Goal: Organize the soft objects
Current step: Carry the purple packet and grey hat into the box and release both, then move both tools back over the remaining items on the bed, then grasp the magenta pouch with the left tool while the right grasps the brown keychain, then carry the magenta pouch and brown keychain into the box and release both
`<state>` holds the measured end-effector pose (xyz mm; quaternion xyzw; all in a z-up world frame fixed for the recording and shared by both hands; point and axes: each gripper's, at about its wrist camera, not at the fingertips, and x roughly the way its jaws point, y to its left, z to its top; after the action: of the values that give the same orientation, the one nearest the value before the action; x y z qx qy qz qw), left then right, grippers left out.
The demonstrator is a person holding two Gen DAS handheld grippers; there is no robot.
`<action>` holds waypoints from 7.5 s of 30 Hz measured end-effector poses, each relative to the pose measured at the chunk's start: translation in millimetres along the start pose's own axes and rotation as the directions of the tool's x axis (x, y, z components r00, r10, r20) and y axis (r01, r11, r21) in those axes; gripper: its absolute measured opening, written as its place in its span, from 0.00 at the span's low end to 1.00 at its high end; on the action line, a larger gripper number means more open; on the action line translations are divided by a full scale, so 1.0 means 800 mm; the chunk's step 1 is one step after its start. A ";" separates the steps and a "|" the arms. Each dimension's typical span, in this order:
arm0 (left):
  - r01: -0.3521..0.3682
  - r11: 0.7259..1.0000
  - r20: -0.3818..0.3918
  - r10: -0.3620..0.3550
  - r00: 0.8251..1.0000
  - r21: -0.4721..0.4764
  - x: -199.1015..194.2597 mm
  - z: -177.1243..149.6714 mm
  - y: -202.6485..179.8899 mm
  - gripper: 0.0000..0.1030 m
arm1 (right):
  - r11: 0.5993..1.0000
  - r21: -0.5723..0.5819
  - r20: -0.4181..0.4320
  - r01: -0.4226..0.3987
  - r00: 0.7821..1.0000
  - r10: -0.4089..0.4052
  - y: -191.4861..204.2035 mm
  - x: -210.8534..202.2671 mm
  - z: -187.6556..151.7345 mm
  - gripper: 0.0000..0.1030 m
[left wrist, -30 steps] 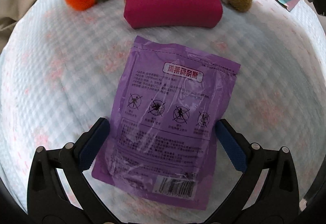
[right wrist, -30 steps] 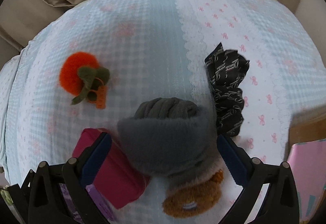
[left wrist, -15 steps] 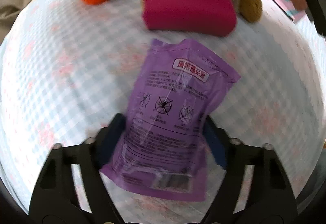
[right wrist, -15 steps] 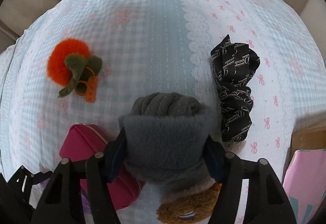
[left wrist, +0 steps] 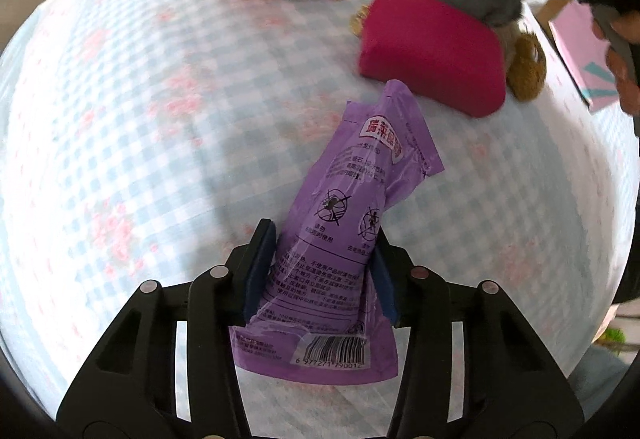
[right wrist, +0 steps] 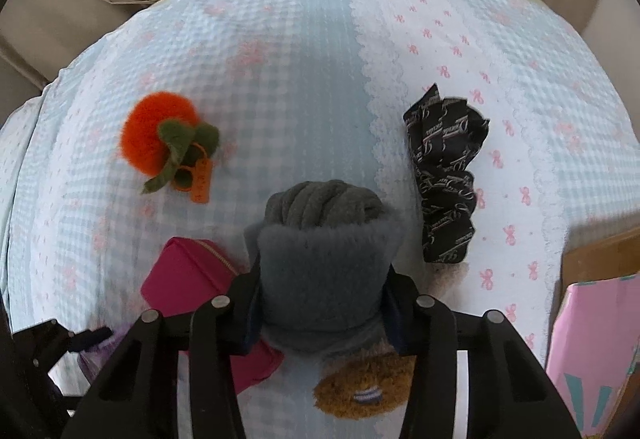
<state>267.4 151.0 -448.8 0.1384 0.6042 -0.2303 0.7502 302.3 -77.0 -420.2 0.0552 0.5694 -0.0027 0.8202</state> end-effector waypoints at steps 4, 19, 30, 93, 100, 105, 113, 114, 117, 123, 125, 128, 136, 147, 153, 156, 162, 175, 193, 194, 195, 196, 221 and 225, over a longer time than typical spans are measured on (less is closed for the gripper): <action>-0.029 0.999 0.024 0.030 0.999 -0.031 -0.030 0.006 0.012 0.41 | 1.000 0.004 0.036 -0.010 0.999 0.010 0.002 -0.032 -0.001 0.43; -0.072 0.982 0.236 0.113 0.965 -0.175 -0.230 0.031 -0.051 0.40 | 0.997 -0.010 0.168 -0.075 0.983 0.075 -0.008 -0.234 -0.014 0.43; -0.070 0.960 0.369 0.171 0.914 -0.271 -0.344 0.053 -0.180 0.40 | 0.991 -0.054 0.261 -0.123 0.956 0.132 -0.081 -0.388 -0.047 0.43; -0.047 0.992 0.080 0.057 0.995 -0.120 -0.092 0.238 -0.529 1.00 | 0.927 0.360 0.013 -0.101 0.995 0.103 -0.515 -0.246 -0.080 1.00; -0.055 0.987 0.134 0.075 0.988 -0.148 -0.143 0.219 -0.517 1.00 | 0.940 0.330 0.043 -0.081 0.997 0.071 -0.499 -0.288 -0.083 1.00; -0.077 0.981 0.175 0.108 0.979 -0.176 -0.194 0.195 -0.507 1.00 | 0.956 0.286 0.077 -0.071 0.996 0.051 -0.474 -0.334 -0.085 1.00; -0.127 0.953 0.210 0.188 0.959 -0.274 -0.267 0.144 -0.462 1.00 | 0.980 0.169 0.113 -0.109 0.989 0.091 -0.408 -0.388 -0.077 1.00; -0.130 0.948 0.212 0.196 0.957 -0.291 -0.273 0.138 -0.454 1.00 | 0.982 0.150 0.112 -0.113 0.989 0.097 -0.398 -0.392 -0.077 1.00; -0.147 0.927 0.208 0.229 0.951 -0.346 -0.289 0.121 -0.424 1.00 | 0.986 0.091 0.112 -0.137 0.986 0.127 -0.362 -0.402 -0.070 1.00; -0.182 0.872 0.191 0.295 0.936 -0.454 -0.310 0.091 -0.357 1.00 | 0.983 -0.021 0.115 -0.185 0.976 0.186 -0.285 -0.406 -0.057 1.00; -0.186 0.859 0.179 0.302 0.937 -0.478 -0.311 0.084 -0.333 1.00 | 0.977 -0.039 0.108 -0.209 0.971 0.212 -0.261 -0.401 -0.054 1.00; -0.162 0.841 0.170 0.285 0.943 -0.516 -0.310 0.077 -0.295 1.00 | 0.972 -0.023 0.100 -0.236 0.966 0.237 -0.231 -0.390 -0.051 1.00; -0.149 0.771 0.117 0.278 0.953 -0.619 -0.285 0.074 -0.196 1.00 | 0.938 0.126 0.016 -0.322 0.946 0.323 -0.162 -0.320 -0.036 1.00; -0.063 0.698 0.022 0.113 0.993 -0.714 -0.164 0.091 -0.104 1.00 | 0.890 0.326 -0.113 -0.319 0.921 0.372 -0.114 -0.174 -0.035 1.00; -0.037 0.664 -0.022 0.031 0.999 -0.747 -0.092 0.100 -0.085 1.00 | 0.877 0.396 -0.203 -0.271 0.906 0.371 -0.110 -0.094 -0.042 0.93; -0.039 0.652 -0.053 -0.001 0.999 -0.758 -0.056 0.106 -0.078 1.00 | 0.875 0.418 -0.241 -0.245 0.899 0.367 -0.111 -0.062 -0.049 0.90; -0.054 0.615 -0.111 -0.055 0.992 -0.787 0.010 0.113 -0.070 1.00 | 0.854 0.472 -0.283 -0.218 0.880 0.381 -0.116 -0.013 -0.056 0.82; -0.076 0.615 -0.153 -0.073 0.985 -0.785 0.071 0.125 -0.079 0.81 | 0.843 0.511 -0.332 -0.169 0.866 0.375 -0.116 0.036 -0.057 0.52; 0.011 0.687 -0.052 -0.071 0.996 -0.727 0.024 0.107 -0.116 0.44 | 0.858 0.469 -0.278 -0.210 0.886 0.370 -0.113 -0.005 -0.067 0.37; 0.014 0.689 -0.046 -0.068 0.997 -0.725 0.011 0.109 -0.126 0.44 | 0.859 0.465 -0.271 -0.217 0.888 0.371 -0.111 -0.012 -0.068 0.37; 0.019 0.690 -0.037 -0.066 0.997 -0.723 0.003 0.106 -0.129 0.44 | 0.859 0.461 -0.266 -0.220 0.890 0.370 -0.106 -0.017 -0.068 0.37; 0.024 0.691 -0.029 -0.064 0.998 -0.722 -0.007 0.100 -0.126 0.44 | 0.860 0.457 -0.258 -0.225 0.892 0.371 -0.104 -0.022 -0.070 0.37; 0.066 0.881 0.239 0.054 0.969 -0.469 -0.241 0.064 -0.208 0.44 | 0.930 0.224 0.072 -0.293 0.956 0.284 -0.123 -0.297 -0.079 0.37; 0.048 0.918 0.284 0.072 0.956 -0.394 -0.268 0.080 -0.243 0.44 | 0.934 0.221 0.127 -0.279 0.958 0.256 -0.157 -0.340 -0.080 0.37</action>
<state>187.0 -8.2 -212.4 -0.0482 0.5197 -0.1166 0.8450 138.2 -212.1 -199.1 0.2296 0.5119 0.0385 0.8269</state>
